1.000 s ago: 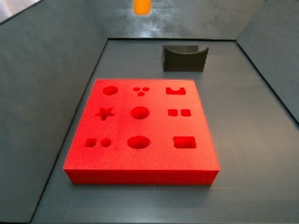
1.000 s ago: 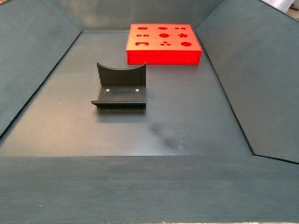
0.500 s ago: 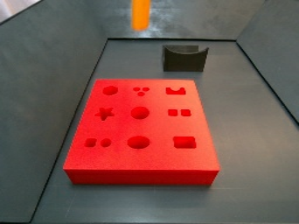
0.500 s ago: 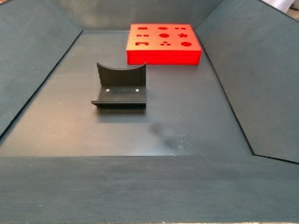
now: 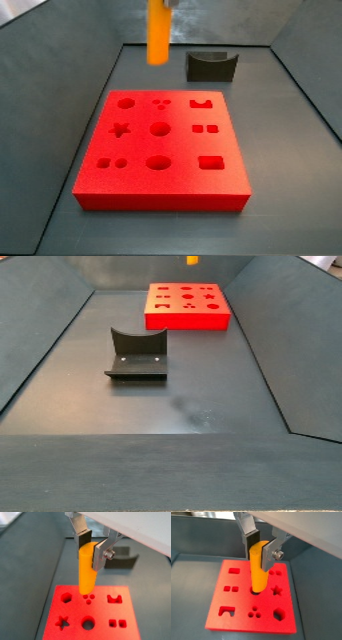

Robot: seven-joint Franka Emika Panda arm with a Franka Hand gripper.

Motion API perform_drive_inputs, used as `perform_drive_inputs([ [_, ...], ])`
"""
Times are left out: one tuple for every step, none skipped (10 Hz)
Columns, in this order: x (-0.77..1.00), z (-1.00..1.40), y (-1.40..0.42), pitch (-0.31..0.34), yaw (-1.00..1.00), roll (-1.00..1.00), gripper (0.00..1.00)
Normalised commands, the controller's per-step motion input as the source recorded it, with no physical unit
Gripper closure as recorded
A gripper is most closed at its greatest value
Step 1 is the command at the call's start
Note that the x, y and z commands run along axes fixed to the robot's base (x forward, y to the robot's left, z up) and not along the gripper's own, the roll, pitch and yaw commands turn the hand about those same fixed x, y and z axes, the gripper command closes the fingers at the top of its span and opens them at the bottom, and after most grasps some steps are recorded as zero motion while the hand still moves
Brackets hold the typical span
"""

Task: Pick up the oval object. Move up. Move to above the board. Insert the oval object.
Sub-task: Insert the oval object.

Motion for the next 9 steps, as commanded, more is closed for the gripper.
perform_drive_inputs([
  [0.00, -0.42, -0.05, 0.000, -1.00, 0.00, 1.00],
  [0.00, -0.41, -0.04, 0.000, -1.00, 0.00, 1.00],
  [0.00, -0.30, -0.05, 0.000, -1.00, 0.00, 1.00],
  [0.00, -0.29, -0.05, 0.000, -1.00, 0.00, 1.00],
  [0.00, -0.27, -0.06, 0.000, -1.00, 0.00, 1.00],
  [0.36, 0.00, -0.04, 0.000, -0.23, 0.00, 1.00],
  [-0.07, -0.01, 0.01, 0.000, 0.00, 0.00, 1.00],
  [0.08, -0.28, -0.33, -0.036, -0.76, 0.04, 1.00],
  [0.00, -0.22, -0.20, 0.000, -0.95, 0.00, 1.00],
])
